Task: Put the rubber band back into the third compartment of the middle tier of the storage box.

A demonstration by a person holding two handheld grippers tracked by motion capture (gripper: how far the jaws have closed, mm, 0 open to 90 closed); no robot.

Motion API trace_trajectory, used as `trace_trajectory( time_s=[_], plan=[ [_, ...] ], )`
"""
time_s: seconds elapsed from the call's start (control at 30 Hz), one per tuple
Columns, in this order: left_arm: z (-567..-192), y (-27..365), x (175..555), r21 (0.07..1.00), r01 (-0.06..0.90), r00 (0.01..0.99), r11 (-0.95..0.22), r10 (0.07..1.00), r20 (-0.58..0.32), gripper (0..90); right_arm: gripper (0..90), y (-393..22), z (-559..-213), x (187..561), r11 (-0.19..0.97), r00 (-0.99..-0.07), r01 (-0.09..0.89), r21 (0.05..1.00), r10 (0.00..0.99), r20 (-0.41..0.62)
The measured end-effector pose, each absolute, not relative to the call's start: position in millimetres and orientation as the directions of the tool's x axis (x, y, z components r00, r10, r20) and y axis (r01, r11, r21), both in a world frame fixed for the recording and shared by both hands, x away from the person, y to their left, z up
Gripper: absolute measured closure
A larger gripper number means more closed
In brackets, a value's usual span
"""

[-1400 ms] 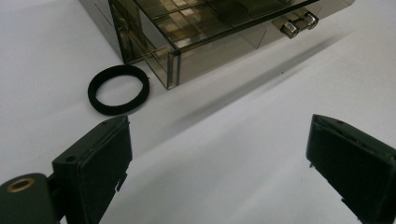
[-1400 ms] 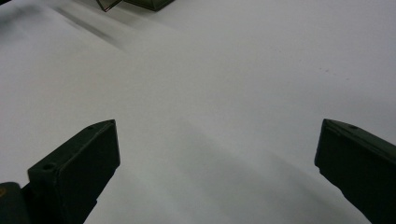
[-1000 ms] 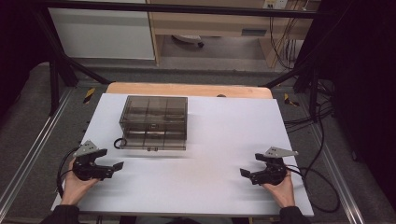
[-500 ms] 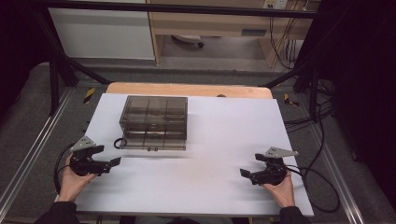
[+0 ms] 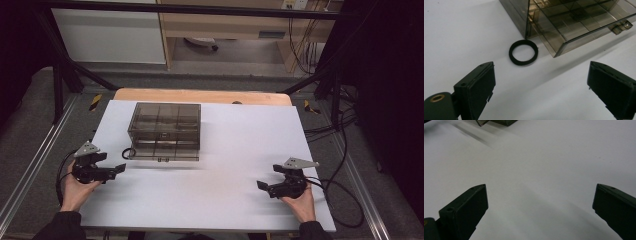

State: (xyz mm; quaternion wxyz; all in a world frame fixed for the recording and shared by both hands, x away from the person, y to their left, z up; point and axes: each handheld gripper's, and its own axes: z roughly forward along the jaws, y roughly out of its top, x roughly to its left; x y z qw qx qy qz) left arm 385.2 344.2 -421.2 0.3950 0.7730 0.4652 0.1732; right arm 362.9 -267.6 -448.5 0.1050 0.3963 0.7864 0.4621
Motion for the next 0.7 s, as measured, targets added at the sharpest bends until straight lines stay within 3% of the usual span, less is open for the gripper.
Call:
trace_trajectory(
  time_s=[0.7],
  plan=[
    [-419, 351, 407, 0.761, 0.611, 0.397, -0.219, 0.916, -0.054, 13.9, 0.7, -268, -449, 363, 0.261, -0.665, 0.525, 0.810, 0.720, 0.198]
  ],
)
